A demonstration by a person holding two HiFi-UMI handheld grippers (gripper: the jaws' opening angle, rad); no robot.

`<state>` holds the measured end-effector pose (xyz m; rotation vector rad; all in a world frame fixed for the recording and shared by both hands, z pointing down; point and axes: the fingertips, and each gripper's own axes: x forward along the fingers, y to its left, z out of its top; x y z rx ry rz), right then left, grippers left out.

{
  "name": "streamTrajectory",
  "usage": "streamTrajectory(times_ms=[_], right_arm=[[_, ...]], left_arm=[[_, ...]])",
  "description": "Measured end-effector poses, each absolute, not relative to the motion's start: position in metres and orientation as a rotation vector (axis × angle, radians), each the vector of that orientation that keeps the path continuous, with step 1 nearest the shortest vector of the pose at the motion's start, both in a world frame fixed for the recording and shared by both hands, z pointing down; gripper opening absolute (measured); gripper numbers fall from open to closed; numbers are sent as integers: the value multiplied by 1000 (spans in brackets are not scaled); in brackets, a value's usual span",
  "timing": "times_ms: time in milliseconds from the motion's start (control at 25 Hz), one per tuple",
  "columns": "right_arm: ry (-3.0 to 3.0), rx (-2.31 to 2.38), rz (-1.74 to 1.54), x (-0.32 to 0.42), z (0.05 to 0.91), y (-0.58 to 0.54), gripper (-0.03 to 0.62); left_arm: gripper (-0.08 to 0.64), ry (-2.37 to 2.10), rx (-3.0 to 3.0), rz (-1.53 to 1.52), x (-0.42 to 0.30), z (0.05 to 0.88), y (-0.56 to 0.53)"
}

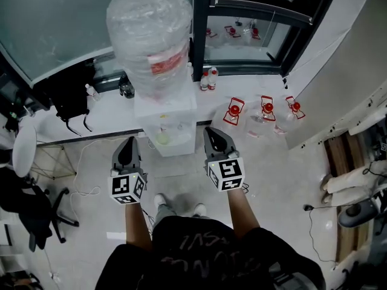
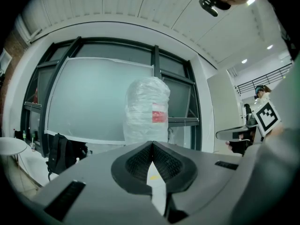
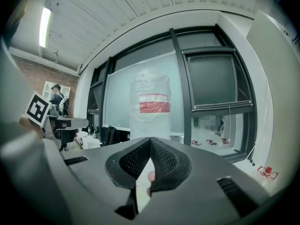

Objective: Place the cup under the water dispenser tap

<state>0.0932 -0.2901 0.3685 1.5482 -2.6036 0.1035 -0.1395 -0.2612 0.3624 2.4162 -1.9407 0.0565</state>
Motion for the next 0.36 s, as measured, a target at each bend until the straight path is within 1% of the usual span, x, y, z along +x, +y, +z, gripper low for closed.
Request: streamTrajectory(times_ms=[360], right_arm=[[-2622,1535,80,92,362,-288,14]], left_arm=[[15,-1958,2441,67,-135,348,-258]])
